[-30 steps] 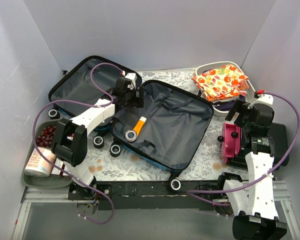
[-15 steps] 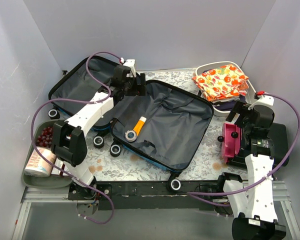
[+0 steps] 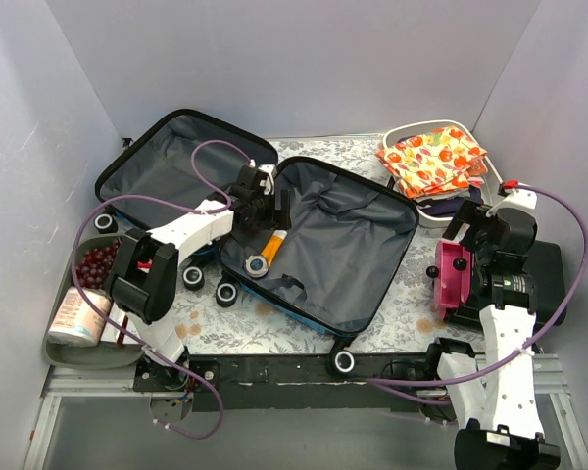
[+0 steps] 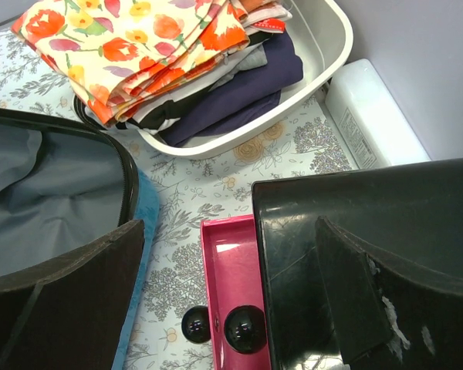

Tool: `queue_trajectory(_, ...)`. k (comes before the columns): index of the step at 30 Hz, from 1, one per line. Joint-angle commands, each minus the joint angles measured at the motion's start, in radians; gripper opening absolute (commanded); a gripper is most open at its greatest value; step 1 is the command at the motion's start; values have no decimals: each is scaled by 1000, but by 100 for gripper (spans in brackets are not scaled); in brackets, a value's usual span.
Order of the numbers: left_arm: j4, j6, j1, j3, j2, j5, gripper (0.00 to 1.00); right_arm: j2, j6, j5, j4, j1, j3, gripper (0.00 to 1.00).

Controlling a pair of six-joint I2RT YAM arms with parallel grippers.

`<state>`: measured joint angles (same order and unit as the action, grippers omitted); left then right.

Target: Open, take out, and arrange the luggage

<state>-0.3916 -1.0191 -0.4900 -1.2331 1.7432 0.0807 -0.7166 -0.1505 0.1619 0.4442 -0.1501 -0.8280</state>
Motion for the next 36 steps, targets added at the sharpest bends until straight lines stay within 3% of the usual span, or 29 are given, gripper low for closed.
queue_trajectory(1,-30,-16,5,-20,19,-67,81,17,12,14,-36,4,7,98)
queue_trajectory(6,-7,-16,5,-5,84,-38,76,51,22,39,-61,9,33,98)
queue_trajectory(14,-90,-33,-16,-48,179,-160,71,71,28,53,-62,12,47,98)
queue_trajectory(21,-101,-79,-21,-37,222,-90,59,71,26,57,-59,12,47,98)
queue_trajectory(27,-145,-125,-22,-60,297,-131,52,75,29,71,-61,17,52,98)
queue_trajectory(31,-153,-127,-25,-83,300,-124,41,71,29,76,-61,20,52,98)
queue_trajectory(36,-162,-119,-27,-111,259,-159,9,85,34,79,-73,21,59,98)
